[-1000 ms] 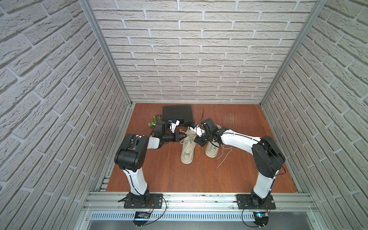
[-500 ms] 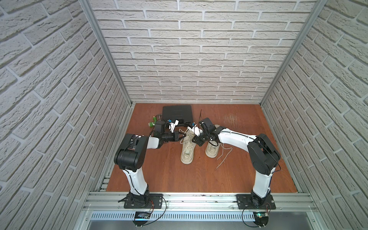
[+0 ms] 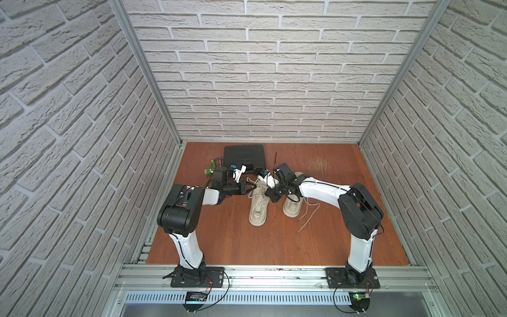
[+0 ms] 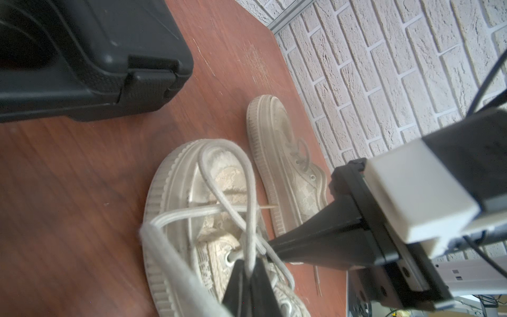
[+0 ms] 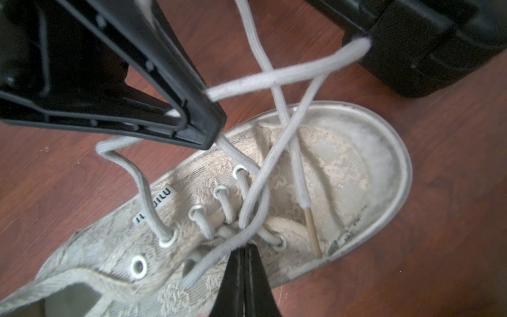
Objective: Tie the shoes
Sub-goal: Tie the shoelace on the shoe.
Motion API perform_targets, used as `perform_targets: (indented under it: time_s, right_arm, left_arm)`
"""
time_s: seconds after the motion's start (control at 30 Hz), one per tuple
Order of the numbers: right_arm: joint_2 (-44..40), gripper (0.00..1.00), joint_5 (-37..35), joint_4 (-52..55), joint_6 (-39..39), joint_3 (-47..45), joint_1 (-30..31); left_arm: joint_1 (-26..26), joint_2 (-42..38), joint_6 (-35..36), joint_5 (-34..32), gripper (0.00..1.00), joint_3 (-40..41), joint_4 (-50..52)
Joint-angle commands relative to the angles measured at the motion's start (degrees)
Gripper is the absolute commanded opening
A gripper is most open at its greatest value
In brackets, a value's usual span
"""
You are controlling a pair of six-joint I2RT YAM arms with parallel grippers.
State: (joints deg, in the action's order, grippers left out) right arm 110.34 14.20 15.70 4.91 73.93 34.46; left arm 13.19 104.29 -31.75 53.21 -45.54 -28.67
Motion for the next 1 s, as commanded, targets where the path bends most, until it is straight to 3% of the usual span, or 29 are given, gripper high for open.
perform_targets:
  time_s: [0.0,0.47,0.73,0.97]
  right_arm:
    - [-3.7,0.03,-3.0,0.5,0.3,-1.5,0.0]
    - [-10.3,0.03,-12.3,7.2,-3.9,-6.3,-0.3]
    - [-18.6,0.02,-17.7,11.4,-10.4,-12.1,-0.2]
    - [-24.0,0.03,-15.4,11.8,-11.3,-14.9,0.1]
  left_arm:
    - [-0.3,-0.1,0.2,0.4,0.00,-0.4,-1.3]
    - [1.6,-0.7,0.3,2.7,0.00,-0.5,-2.5]
    - [1.8,-3.0,-0.5,1.3,0.41,2.5,-3.8]
    - [-1.8,-10.2,-4.0,-2.8,0.56,10.1,-5.6]
